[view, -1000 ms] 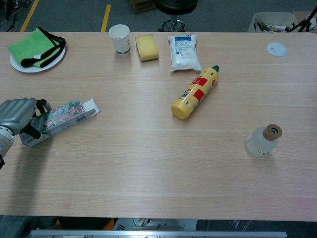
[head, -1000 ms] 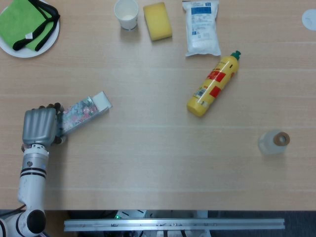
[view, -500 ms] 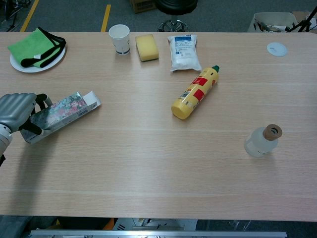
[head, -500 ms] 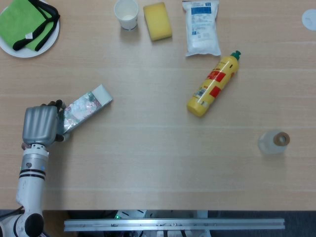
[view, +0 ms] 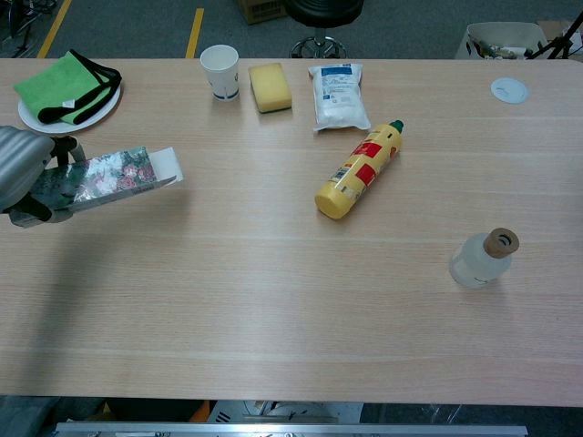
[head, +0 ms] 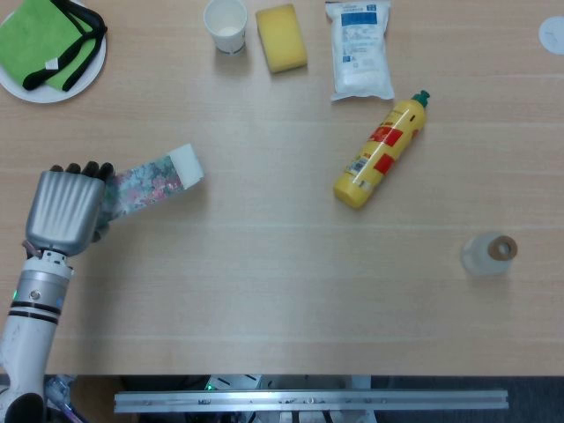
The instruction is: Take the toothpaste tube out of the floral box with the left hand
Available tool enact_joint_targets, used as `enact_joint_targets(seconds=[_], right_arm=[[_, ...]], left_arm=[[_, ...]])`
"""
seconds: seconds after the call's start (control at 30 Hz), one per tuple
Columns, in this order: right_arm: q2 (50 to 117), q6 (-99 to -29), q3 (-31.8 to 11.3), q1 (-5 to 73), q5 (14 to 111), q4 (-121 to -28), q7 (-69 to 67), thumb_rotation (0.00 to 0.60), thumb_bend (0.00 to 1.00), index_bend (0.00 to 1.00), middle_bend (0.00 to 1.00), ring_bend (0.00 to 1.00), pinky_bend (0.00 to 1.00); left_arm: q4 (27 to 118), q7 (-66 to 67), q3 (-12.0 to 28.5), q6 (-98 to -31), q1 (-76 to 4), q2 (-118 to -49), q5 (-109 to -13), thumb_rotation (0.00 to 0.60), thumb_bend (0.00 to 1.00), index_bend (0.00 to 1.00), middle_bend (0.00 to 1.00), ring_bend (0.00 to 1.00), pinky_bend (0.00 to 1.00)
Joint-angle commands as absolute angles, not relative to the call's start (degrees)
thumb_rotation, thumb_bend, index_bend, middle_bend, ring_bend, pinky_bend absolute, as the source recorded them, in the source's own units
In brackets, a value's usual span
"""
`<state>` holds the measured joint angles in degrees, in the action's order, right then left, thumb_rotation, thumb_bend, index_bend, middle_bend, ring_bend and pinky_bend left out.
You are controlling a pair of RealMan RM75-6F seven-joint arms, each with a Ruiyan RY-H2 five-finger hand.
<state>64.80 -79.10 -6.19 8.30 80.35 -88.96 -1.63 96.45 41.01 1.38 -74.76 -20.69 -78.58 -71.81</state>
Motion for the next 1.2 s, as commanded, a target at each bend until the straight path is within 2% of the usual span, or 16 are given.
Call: enact_joint_targets(seconds=[0.03, 0.27, 0.53, 0.87, 1.2], right_arm=[[64.8, -79.1, -6.2, 8.3, 80.3, -89.0, -1.6, 0.6, 0.21, 0.23, 0.23, 0.14, 0.17], [64.8, -79.1, -6.2, 8.3, 80.3, -89.1, -1.5, 0.6, 0.21, 0.23, 0.23, 0.14, 0.17], [64.9, -79.0, -6.2, 8.3, 80.3, -89.2, -1.4, 0.6, 0.21, 0.23, 0.23, 0.14, 0.17], [65.5, -78.8, -6.1, 8.3, 80.1, -88.4, -2.1, 0.6, 0.2, 0.23, 0.23, 0.14, 0.17], [65.8, -78.7, -6.0, 8.1, 79.9, -87.9, -2.6, 0.6, 0.21, 0.23, 0.23, 0.14, 0.17]], left_arm=[[98.8, 43.7, 1.6, -74.9, -21.7, -75.7, -73.0, 0.6, 0.14, 0.63, 0.64, 0.6, 0.67], [100.6, 48.2, 1.1, -74.0, -23.6, -70.4, -76.9, 0.6, 0.14, 0.64, 0.64, 0.6, 0.67], [101.2, 54.8, -0.4, -69.4, -26.7, -65.5, -80.7, 0.6, 0.14, 0.67, 0.66, 0.61, 0.67], [95.6, 65.1, -1.0, -71.3, -28.3, -66.8, -89.1, 0.6, 0.14, 0.69, 0.68, 0.62, 0.68], [94.3, 66.5, -0.7, -70.5, -28.3, -66.7, -90.3, 0.6, 0.14, 0.69, 0.69, 0.63, 0.68]])
